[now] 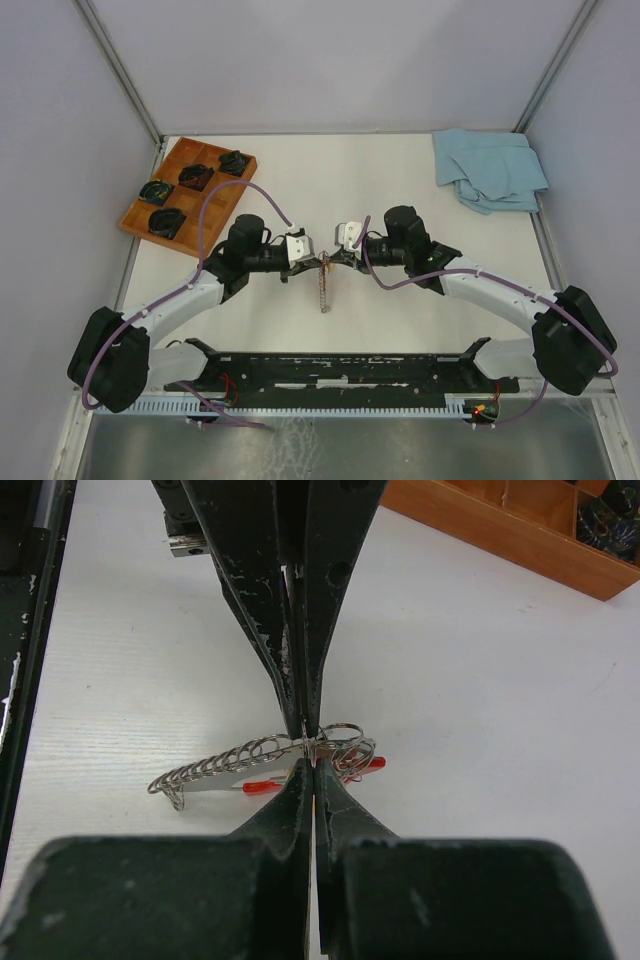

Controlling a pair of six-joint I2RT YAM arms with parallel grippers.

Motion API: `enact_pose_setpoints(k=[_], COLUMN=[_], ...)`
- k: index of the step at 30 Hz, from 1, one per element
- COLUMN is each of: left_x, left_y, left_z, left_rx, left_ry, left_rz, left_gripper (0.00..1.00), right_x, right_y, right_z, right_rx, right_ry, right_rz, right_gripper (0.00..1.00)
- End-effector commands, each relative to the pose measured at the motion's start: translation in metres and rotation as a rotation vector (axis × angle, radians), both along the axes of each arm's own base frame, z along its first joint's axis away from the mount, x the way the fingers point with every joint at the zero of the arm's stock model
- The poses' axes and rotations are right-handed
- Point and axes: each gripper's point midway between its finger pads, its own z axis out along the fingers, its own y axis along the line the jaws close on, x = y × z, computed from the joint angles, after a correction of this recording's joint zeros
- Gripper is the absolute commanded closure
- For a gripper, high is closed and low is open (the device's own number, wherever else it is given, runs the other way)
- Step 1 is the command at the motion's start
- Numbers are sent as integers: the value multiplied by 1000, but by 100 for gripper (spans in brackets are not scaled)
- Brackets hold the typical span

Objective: Put the keys on the keyring

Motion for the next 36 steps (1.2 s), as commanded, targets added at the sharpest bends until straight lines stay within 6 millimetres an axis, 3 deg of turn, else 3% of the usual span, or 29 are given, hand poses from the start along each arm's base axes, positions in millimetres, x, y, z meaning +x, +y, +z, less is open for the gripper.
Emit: enact_pose_setpoints(k=[1,36], left_x=[2,3], left_y=[-8,-8], left_z=[22,22], left_rx=[-51,-46], left_ry=[-82,-77], left_rz=[-43,-36], left_gripper=[97,97], right_x=[7,-1], right_y=[8,5], right_z=[26,23], right_rx=[47,31], right_ry=[-66,-58], right_rz=[22,49], right_gripper=[99,99])
